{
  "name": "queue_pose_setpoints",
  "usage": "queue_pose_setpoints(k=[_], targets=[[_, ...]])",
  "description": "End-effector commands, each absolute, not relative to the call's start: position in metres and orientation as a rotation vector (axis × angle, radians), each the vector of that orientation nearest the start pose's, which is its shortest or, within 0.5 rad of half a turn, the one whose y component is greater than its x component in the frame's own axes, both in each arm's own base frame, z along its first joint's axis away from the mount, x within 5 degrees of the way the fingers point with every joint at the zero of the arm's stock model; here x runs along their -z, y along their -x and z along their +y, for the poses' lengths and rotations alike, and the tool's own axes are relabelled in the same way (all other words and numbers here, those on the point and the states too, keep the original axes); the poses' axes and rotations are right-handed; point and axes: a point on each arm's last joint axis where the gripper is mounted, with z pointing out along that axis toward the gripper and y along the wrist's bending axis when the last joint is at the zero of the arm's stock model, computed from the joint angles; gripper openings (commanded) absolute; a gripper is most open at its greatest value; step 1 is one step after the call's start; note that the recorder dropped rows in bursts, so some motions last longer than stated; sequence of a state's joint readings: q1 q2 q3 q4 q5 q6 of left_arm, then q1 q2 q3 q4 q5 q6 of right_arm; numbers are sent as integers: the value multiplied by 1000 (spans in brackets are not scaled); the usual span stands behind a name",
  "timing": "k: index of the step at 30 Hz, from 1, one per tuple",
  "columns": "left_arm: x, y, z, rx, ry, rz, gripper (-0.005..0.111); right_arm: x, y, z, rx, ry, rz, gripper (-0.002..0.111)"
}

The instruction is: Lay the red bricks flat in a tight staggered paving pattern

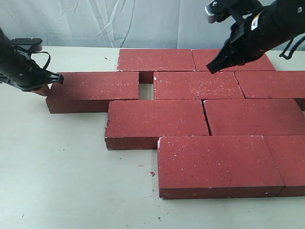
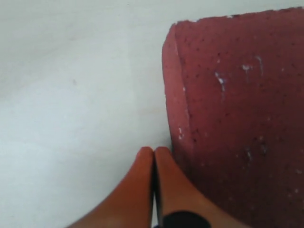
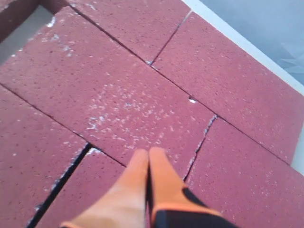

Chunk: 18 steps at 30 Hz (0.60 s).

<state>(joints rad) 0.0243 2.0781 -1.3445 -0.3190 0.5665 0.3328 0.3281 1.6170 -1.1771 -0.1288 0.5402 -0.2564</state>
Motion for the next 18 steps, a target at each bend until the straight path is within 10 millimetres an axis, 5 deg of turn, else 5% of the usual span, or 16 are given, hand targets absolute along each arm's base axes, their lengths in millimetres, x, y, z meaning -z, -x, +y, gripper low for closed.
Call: queue_pose_setpoints(k=[1, 18], targets=[[-138, -418, -10, 253, -46, 2729, 0, -266, -337, 95, 82, 731, 2352, -1], [-138, -417, -45, 297, -135, 2722, 0, -266, -339, 97, 62, 712, 2339, -1]])
